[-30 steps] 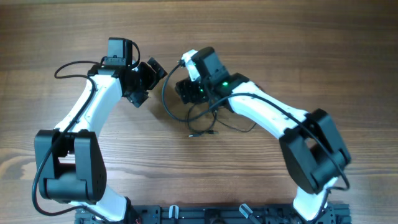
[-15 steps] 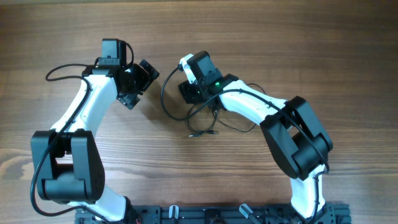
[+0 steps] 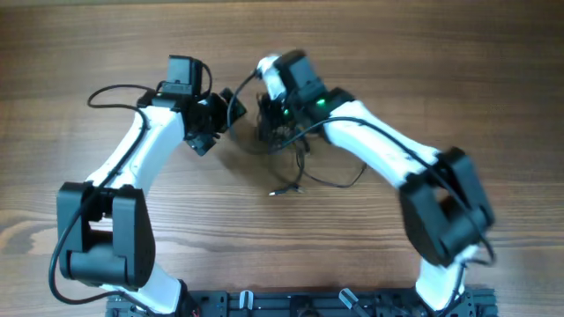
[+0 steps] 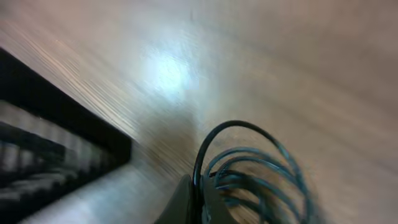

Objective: Untangle cables

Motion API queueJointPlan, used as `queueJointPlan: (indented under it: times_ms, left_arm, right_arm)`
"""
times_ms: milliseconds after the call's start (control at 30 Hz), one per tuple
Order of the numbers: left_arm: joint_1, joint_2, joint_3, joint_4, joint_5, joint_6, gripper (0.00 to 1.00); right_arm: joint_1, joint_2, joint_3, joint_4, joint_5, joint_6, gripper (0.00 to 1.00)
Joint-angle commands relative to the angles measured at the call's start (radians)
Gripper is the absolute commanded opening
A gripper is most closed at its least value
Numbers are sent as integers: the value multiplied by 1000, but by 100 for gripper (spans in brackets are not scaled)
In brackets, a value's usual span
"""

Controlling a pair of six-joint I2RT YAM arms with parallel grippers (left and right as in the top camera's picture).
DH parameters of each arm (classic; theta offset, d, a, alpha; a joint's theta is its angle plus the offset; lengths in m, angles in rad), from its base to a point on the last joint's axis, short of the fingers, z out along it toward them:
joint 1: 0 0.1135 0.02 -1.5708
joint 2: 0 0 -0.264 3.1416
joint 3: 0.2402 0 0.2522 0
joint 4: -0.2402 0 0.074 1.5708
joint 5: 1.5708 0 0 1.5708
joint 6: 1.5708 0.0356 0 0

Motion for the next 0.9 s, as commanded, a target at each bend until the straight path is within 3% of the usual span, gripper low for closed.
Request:
queueJointPlan:
  times_ms: [0, 133, 233, 267, 400, 500, 633, 767, 867]
  left_arm:
    - [-67, 2, 2, 3, 55, 99, 100]
    - [-145, 6, 2, 24, 55, 99, 97]
    - [-192, 31, 2, 26, 27, 135, 77]
    - [-207, 49, 2, 26, 1, 148, 64]
    - [-228, 143, 2, 26, -18, 148, 44]
    - [-224, 212, 2, 19, -73, 147, 35]
    - [-196, 264, 2, -8, -97, 147, 25]
    - [-163, 264, 2, -15, -97, 146, 24]
    - [-144, 264, 2, -16, -97, 146, 24]
  right_arm:
    - [-29, -197, 39, 1, -240, 26, 4]
    - [-30, -319, 39, 2, -417, 7, 5]
    - [-44, -412, 40, 8, -409, 6, 4]
    - [-55, -445, 40, 14, -409, 7, 5]
    - [-181, -653, 40, 26, -354, 9, 4]
    - [-312, -796, 40, 18, -114, 8, 5]
    - [-482, -929, 39, -53, 384, 6, 4]
    - [-641, -929, 37, -107, 832, -68, 5]
    - [-813, -847, 37, -66, 914, -148, 4]
